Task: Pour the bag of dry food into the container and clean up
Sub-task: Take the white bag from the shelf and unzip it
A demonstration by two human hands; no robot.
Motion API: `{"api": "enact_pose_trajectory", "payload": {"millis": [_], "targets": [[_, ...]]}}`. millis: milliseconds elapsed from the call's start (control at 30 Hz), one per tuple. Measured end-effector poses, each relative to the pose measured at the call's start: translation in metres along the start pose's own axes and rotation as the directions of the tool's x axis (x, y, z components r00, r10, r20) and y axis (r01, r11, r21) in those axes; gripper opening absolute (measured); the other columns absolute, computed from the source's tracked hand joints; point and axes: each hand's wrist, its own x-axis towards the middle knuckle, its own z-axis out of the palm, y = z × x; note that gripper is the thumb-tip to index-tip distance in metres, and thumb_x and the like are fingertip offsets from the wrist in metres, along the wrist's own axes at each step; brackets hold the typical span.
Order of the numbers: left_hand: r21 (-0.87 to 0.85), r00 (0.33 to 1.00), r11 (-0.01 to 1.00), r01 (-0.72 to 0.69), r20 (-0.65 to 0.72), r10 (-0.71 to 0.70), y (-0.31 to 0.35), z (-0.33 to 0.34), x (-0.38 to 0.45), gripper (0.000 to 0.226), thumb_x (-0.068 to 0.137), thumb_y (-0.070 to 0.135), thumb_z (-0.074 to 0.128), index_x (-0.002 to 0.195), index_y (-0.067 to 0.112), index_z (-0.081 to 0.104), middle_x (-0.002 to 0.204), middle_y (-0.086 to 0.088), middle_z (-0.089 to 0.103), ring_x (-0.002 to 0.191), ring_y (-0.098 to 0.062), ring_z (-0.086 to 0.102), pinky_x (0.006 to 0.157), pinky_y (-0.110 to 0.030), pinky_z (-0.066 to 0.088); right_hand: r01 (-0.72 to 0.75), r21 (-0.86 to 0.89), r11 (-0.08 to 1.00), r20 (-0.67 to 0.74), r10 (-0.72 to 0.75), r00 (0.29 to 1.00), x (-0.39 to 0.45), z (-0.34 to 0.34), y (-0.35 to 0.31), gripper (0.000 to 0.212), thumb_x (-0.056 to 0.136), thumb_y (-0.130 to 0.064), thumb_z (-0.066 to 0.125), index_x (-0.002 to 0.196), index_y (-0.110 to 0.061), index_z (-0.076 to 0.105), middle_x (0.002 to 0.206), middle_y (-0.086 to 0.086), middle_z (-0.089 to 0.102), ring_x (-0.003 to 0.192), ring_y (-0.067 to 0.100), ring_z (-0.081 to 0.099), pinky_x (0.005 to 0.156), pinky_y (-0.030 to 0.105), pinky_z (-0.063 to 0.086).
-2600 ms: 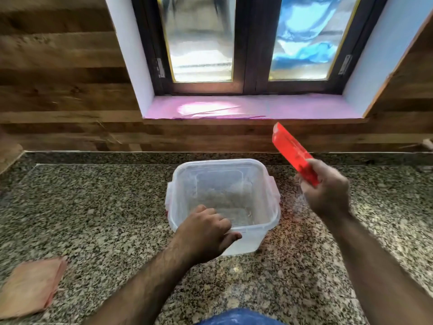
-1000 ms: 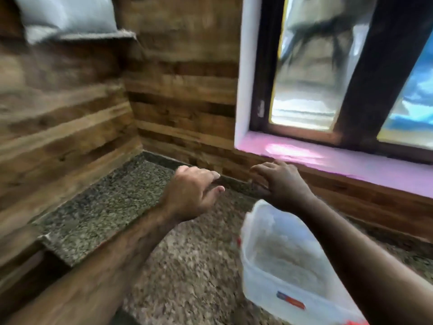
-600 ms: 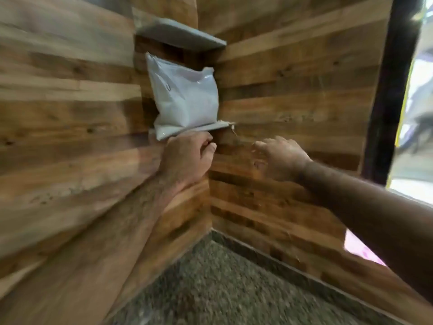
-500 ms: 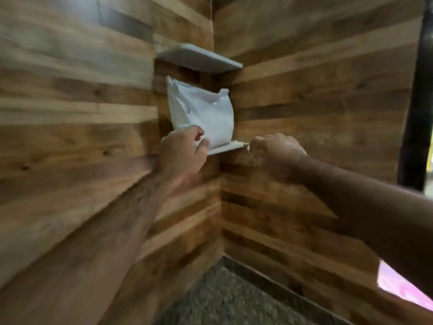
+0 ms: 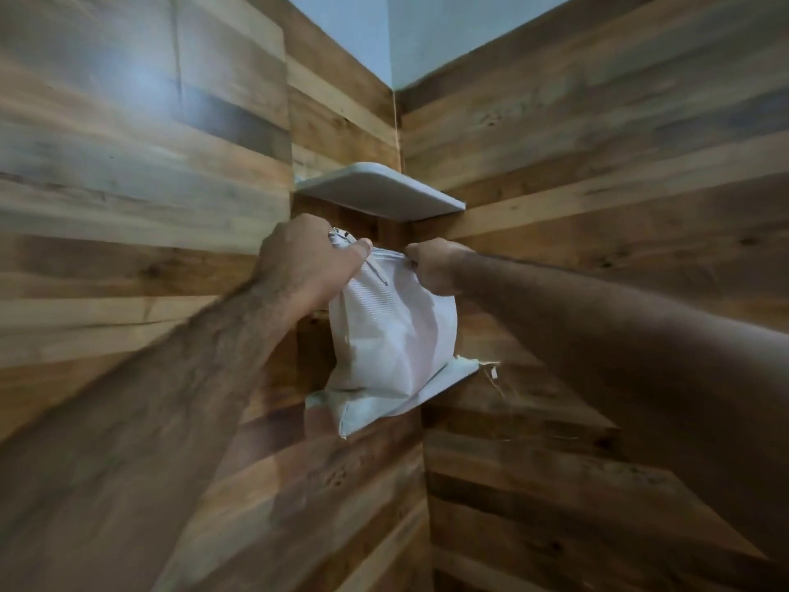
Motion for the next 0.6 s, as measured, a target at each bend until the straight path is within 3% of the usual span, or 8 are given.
{"api": "enact_pose_trajectory", "payload": {"millis": [100, 200, 400, 500, 600], "targets": [[0.021, 1.000, 1.000, 0.001, -0.016, -0.001, 0.005, 0.002, 0.004, 0.034, 0.098, 0.045, 0.071, 0.082, 0.015, 0.066, 0.078, -0.002, 0.062, 0.067, -0.017, 0.055, 0.052, -0.029, 0.029, -0.020, 0.090, 0.996, -0.038, 0.024, 0.999, 0.010, 0.004, 0.002, 0.031, 0.113, -0.020, 0.041, 0.133, -0.017, 0.065, 0.121, 0.004, 0.066, 0.101, 0.025, 0.061, 0.083, 0.035, 0.049], [0.024, 1.000, 1.000, 0.019, 0.001, -0.019, 0.009, 0.001, 0.007, 0.031, 0.100, 0.033, 0.070, 0.076, 0.014, 0.064, 0.074, -0.002, 0.058, 0.063, -0.012, 0.049, 0.050, -0.028, 0.029, -0.046, 0.154, 0.987, -0.088, 0.060, 0.994, 0.014, 0.006, 0.001, 0.032, 0.112, -0.017, 0.041, 0.130, -0.015, 0.068, 0.122, 0.006, 0.069, 0.099, 0.023, 0.060, 0.081, 0.034, 0.050], [-0.029, 1.000, 1.000, 0.010, -0.027, -0.011, 0.028, -0.015, -0.002, 0.027, 0.106, 0.033, 0.065, 0.101, 0.010, 0.076, 0.088, -0.004, 0.065, 0.069, -0.014, 0.056, 0.052, -0.025, 0.033, -0.132, 0.300, 0.945, -0.247, 0.211, 0.946, 0.001, -0.001, -0.010, 0.032, 0.105, -0.014, 0.041, 0.113, -0.010, 0.071, 0.111, 0.010, 0.074, 0.104, 0.033, 0.070, 0.075, 0.035, 0.050], [-0.008, 0.997, 0.999, -0.045, -0.056, 0.045, 0.039, -0.033, -0.013, 0.030, 0.108, 0.035, 0.060, 0.091, 0.013, 0.071, 0.083, -0.003, 0.063, 0.081, -0.024, 0.063, 0.060, -0.028, 0.037, -0.100, 0.338, 0.936, -0.354, 0.225, 0.908, -0.015, -0.017, -0.011, 0.033, 0.104, -0.020, 0.038, 0.111, -0.013, 0.069, 0.110, 0.011, 0.073, 0.102, 0.035, 0.068, 0.077, 0.036, 0.047], [-0.007, 0.994, 0.997, -0.071, -0.086, 0.071, 0.055, -0.054, -0.030, 0.040, 0.109, 0.034, 0.059, 0.073, 0.018, 0.055, 0.069, 0.005, 0.047, 0.063, -0.010, 0.045, 0.053, -0.023, 0.025, -0.066, 0.315, 0.947, -0.417, 0.201, 0.886, -0.038, -0.044, -0.003, 0.033, 0.105, -0.027, 0.035, 0.109, -0.021, 0.067, 0.106, 0.006, 0.072, 0.096, 0.032, 0.068, 0.075, 0.038, 0.049]]}}
